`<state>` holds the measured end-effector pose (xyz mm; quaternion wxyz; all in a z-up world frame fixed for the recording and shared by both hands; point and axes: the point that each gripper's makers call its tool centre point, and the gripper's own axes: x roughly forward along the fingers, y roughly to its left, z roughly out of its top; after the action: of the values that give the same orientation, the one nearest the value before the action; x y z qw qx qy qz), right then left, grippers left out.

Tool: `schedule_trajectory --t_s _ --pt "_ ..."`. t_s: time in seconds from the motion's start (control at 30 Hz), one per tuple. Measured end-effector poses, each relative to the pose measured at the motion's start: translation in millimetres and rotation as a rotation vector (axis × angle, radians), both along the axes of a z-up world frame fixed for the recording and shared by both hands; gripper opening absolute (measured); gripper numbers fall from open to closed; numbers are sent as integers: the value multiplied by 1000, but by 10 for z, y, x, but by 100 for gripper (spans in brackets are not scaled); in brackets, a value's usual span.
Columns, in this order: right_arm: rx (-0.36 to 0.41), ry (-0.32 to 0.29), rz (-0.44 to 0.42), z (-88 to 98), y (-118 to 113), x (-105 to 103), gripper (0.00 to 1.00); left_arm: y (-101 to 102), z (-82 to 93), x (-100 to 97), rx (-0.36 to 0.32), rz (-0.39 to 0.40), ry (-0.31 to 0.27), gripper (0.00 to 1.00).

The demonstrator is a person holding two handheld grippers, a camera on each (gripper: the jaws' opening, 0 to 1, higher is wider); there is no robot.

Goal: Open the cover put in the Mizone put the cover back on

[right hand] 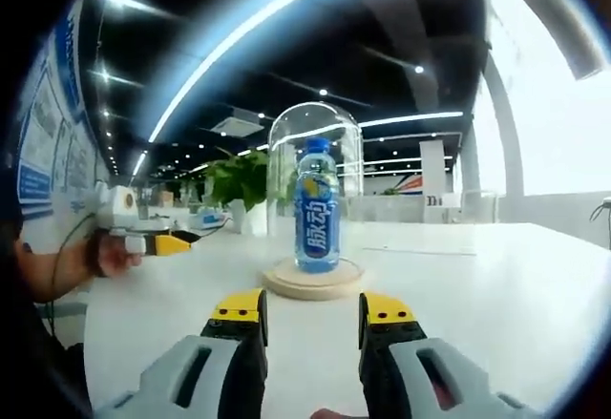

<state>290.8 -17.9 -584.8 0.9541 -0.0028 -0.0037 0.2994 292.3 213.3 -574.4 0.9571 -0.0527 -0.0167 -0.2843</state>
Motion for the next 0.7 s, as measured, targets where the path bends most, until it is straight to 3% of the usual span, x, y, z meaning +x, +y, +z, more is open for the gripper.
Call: schedule_trajectory --t_s 0.7 --pt "-15 7 3 -26 17 -1 29 6 72 -30 -27 1 -25 26"
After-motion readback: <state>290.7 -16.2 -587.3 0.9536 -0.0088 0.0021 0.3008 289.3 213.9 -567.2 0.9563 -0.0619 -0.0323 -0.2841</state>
